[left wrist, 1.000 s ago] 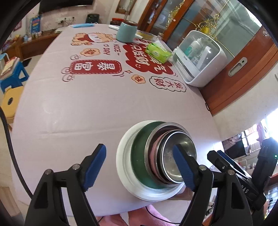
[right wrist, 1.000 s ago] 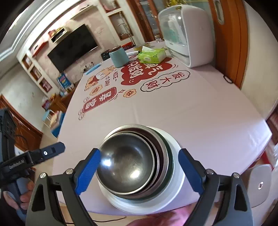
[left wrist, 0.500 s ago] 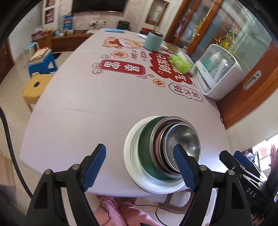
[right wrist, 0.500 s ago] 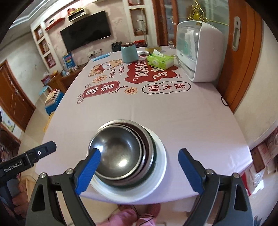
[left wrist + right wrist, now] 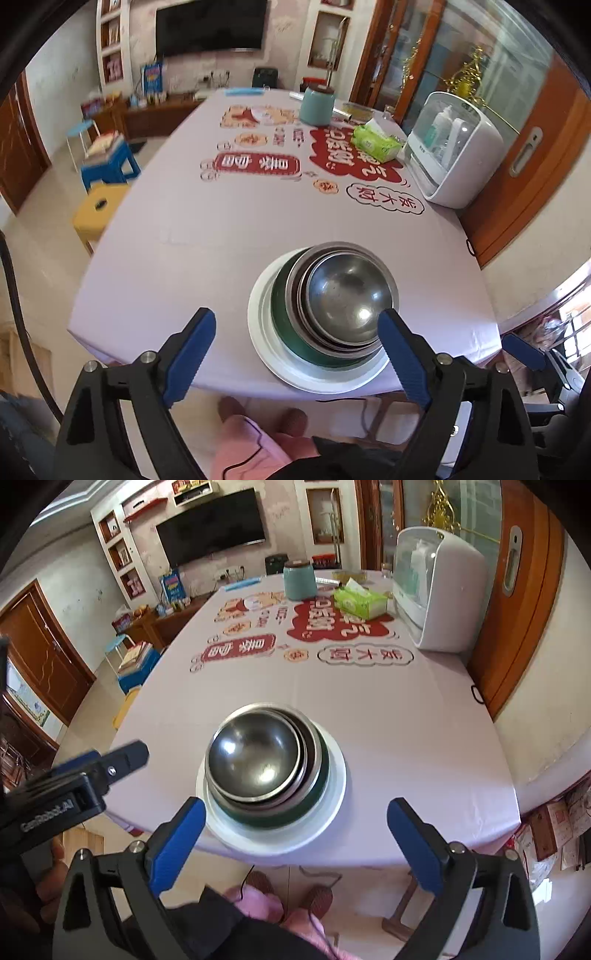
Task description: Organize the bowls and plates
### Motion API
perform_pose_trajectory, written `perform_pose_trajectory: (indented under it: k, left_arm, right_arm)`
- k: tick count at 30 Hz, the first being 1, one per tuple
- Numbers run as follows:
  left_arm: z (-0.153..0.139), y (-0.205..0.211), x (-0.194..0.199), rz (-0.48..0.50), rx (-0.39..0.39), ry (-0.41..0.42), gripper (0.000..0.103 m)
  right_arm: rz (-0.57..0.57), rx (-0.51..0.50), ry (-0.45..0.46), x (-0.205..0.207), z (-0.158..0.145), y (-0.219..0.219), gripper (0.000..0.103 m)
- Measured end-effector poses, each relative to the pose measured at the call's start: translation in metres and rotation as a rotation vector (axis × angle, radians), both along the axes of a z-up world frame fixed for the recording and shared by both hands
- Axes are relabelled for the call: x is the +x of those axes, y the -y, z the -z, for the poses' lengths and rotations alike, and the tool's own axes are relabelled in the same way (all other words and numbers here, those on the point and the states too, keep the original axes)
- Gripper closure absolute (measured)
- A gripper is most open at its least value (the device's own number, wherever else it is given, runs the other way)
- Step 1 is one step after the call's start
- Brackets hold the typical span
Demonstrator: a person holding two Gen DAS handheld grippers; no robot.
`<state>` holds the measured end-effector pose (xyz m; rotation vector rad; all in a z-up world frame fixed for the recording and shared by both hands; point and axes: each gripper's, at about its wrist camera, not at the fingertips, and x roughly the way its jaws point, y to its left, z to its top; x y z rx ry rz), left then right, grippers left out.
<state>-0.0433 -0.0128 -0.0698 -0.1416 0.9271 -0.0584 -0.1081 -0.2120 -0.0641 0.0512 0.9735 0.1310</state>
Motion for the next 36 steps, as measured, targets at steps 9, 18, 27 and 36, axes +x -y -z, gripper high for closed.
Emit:
perform_pose_trajectory:
  k: [9,18,27,36]
  left_arm:
    - [-0.022,0.018,-0.018,-0.064,0.073,0.106,0.003]
    - [-0.029,0.029,-0.029,-0.076,0.131,0.153,0.001]
    - [-0.026,0.027,-0.035,-0.119,0.153,0.138,0.001]
    - [-0.026,0.027,-0.038,-0.131,0.168,0.141,0.001]
  right_arm:
    - [0.036,-0.009,0.087,-0.012,-0.016,0.016,0.0]
    - [-0.003,-0.012,0.115,-0.014,-0.019,0.014,0.0]
    - [-0.025,-0.009,0.11,-0.016,-0.017,0.012,0.0]
    - [-0.027,-0.003,0.101,-0.017,-0.014,0.012,0.0]
